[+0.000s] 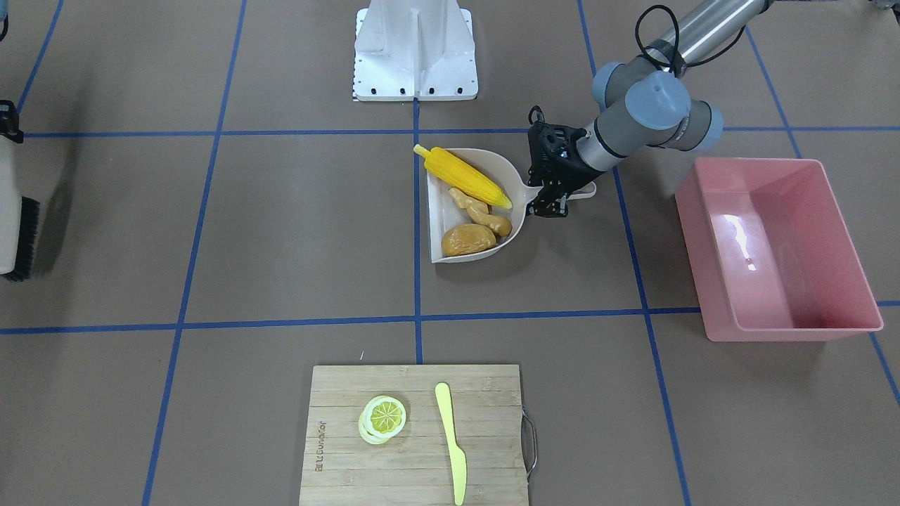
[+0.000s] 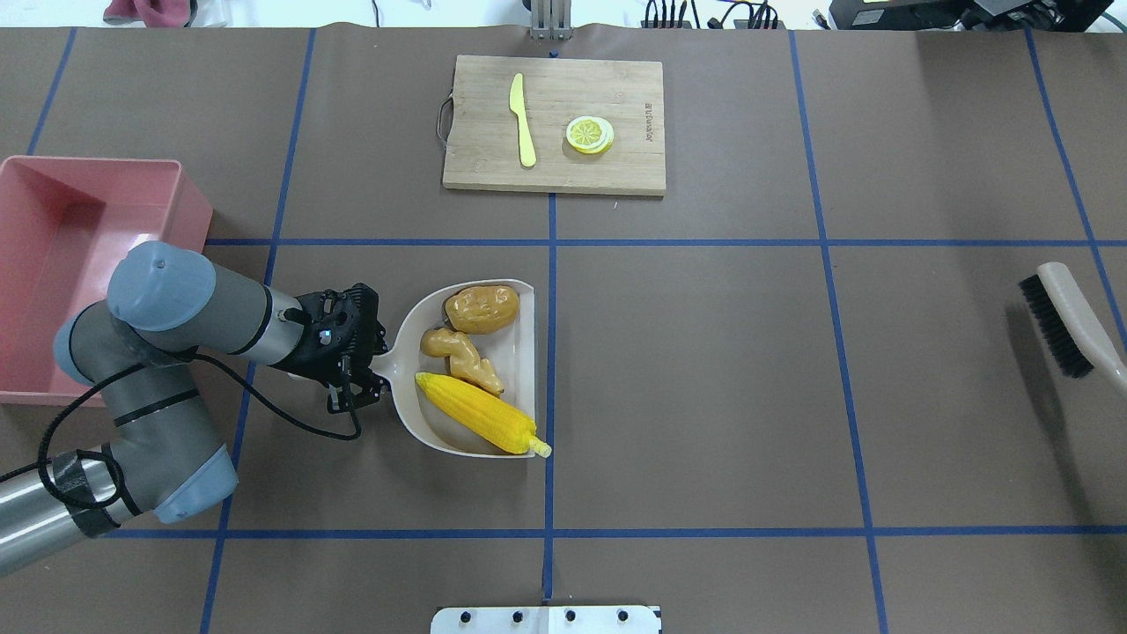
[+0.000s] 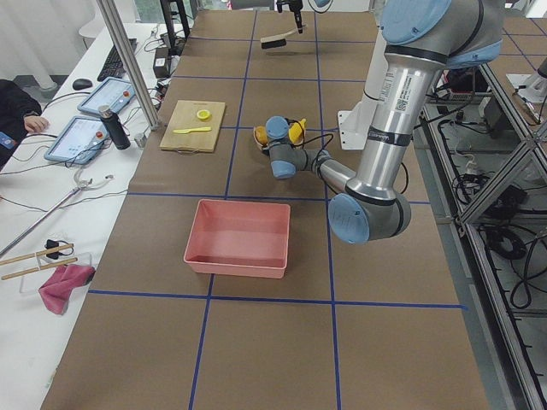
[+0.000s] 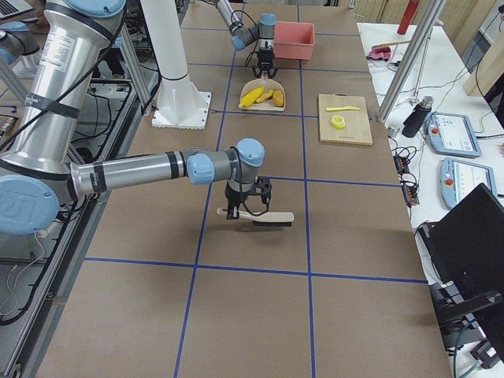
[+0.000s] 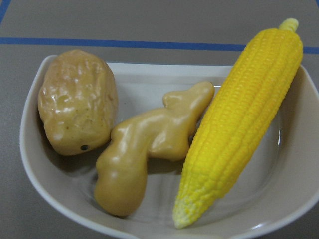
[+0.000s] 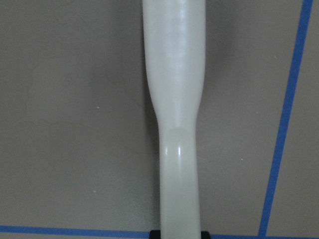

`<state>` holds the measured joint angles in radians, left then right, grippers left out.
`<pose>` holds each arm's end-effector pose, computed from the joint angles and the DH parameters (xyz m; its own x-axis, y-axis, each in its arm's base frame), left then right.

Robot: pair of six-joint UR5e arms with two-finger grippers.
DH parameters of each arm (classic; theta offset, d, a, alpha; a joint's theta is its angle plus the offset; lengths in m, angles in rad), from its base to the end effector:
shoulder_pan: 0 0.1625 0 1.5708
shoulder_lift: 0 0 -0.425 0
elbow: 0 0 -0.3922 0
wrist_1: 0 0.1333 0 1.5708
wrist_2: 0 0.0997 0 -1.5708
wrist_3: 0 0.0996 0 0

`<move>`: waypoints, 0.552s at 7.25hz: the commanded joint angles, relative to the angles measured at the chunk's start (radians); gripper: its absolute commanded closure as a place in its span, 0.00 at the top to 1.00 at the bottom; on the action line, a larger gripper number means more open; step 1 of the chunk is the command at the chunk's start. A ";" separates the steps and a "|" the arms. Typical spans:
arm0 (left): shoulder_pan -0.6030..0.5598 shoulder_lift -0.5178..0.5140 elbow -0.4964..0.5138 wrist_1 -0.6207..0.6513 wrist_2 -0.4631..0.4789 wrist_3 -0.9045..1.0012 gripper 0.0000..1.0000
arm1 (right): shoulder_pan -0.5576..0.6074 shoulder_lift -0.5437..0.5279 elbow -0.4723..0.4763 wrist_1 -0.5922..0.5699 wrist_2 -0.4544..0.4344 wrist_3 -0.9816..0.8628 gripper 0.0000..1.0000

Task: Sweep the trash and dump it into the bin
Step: 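Lift the loaded dustpan with the left gripper over the pink bin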

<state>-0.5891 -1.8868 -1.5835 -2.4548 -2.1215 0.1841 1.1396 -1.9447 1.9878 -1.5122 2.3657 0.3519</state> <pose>0.4685 -0.4107 0.3762 0.0115 0.9999 -0.0088 -0.2986 0.0119 0.9543 -0.0868 -0.3375 0.6005 0.7121 -0.0251 0.7016 0.1815 0.9720 -0.1495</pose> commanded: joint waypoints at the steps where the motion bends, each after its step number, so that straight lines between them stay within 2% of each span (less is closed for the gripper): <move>1: 0.000 -0.002 -0.004 0.005 0.000 -0.005 0.00 | 0.029 -0.039 -0.027 0.047 0.036 -0.014 0.00; 4: 0.000 0.011 0.002 0.005 0.002 -0.002 0.00 | 0.029 -0.045 -0.099 0.177 0.027 -0.008 0.00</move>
<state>-0.5890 -1.8841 -1.5862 -2.4499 -2.1212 0.1809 1.1682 -1.9868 1.9084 -1.3794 2.3980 0.3398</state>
